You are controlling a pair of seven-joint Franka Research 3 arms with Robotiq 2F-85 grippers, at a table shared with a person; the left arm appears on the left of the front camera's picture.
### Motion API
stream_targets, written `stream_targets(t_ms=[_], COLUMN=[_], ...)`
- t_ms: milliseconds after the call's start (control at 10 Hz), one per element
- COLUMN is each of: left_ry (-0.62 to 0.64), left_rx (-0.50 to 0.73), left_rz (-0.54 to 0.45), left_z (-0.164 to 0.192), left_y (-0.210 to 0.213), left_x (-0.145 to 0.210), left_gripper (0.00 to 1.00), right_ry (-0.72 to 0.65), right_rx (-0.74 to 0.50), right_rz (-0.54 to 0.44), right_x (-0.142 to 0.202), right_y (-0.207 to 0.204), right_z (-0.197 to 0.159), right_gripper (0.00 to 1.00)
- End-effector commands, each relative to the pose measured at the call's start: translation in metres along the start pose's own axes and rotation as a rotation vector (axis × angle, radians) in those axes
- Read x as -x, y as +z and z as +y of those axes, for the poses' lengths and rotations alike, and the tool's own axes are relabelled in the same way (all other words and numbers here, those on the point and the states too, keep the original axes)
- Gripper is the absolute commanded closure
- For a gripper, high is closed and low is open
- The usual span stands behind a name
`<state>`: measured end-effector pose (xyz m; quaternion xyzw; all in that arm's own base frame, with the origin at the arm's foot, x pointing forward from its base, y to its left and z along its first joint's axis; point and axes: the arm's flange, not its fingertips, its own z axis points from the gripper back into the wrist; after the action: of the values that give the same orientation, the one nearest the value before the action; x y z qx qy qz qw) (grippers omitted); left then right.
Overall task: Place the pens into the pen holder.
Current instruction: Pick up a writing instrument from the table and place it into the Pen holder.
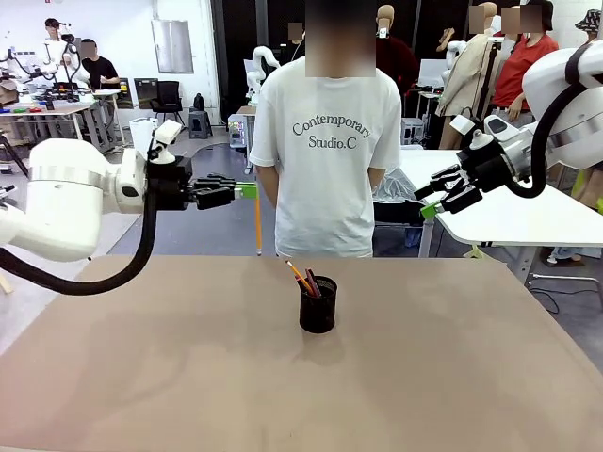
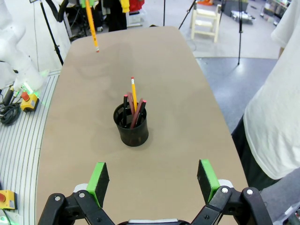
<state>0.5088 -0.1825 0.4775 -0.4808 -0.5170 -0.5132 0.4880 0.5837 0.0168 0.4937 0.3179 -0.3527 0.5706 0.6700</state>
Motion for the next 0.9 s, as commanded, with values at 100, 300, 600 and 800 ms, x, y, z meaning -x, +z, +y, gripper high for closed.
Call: stream_targets(t_ms=[100,300,600,800], left_ry=[-0.076,-0.066,-0.063,-0.036], left_rx=[0.044,0.101,0.128,0.139], left_rz=[-0.060,-0.080,-0.052,-0.052], left_z=[-0.016,-0.017,-0.013,-0.021], left_y=[-0.039,-0.070,-0.102,-0.098], left_x=[0.012,0.017,0.031,0.031], left_gripper=[1.00,1.00,1.00,1.00], right_ry=[0.005,0.005,0.005,0.005], right_rx=[0.003,0.003,0.003,0.003], right_rz=[0.000,0.000,0.000,0.000], right_x=[-0.002,-0.002,-0.002,-0.002], right_y=[0.001,0.001,0.001,0.001], right_z=[0.000,0.000,0.000,0.000], right_gripper=[0.00,0.00,0.00,0.00])
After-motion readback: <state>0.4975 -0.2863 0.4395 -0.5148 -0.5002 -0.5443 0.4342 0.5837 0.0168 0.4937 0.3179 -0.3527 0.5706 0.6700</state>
